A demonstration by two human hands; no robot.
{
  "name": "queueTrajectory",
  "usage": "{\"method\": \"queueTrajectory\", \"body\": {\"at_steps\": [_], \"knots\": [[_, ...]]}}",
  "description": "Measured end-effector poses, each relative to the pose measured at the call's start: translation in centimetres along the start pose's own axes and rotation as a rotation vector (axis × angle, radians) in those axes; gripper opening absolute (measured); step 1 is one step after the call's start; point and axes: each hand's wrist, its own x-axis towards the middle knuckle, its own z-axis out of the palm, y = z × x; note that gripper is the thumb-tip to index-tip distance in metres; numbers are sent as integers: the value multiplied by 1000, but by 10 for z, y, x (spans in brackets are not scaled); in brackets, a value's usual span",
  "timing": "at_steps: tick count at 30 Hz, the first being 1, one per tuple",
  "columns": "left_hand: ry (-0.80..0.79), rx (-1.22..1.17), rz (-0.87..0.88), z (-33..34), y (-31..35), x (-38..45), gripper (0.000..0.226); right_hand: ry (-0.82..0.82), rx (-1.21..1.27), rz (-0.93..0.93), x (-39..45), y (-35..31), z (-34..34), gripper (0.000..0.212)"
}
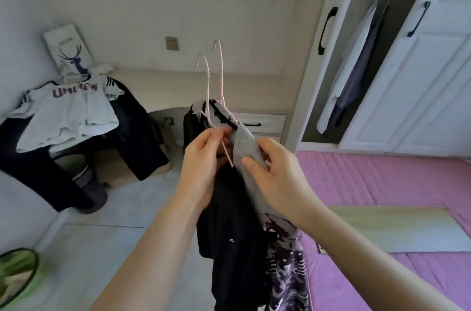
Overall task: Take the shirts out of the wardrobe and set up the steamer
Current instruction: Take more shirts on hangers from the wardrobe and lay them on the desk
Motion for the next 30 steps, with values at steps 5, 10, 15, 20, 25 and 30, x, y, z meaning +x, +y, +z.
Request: {"method": "queueTrajectory", "body": {"at_steps": [5, 10, 15, 20, 25, 30], "knots": [[101, -28, 24, -19, 5, -22, 23, -128, -24, -102, -4, -1, 9, 5], [188, -87, 27, -40, 8, -33, 23, -262, 8, -224, -11, -4, 28, 20], [252, -142, 51, -63, 11, -33, 22, -306, -45, -324, 3, -10, 48, 30], [314, -70, 95, -91, 16, -23, 17, -319, -195, -361, 21, -20, 75, 15], [373, 76, 152, -131, 27, 0, 16, -230, -422, -383, 41, -42, 123, 45], [414, 245, 235, -189, 40, 29, 19, -181, -482, -397, 83, -62, 179, 35]]}}
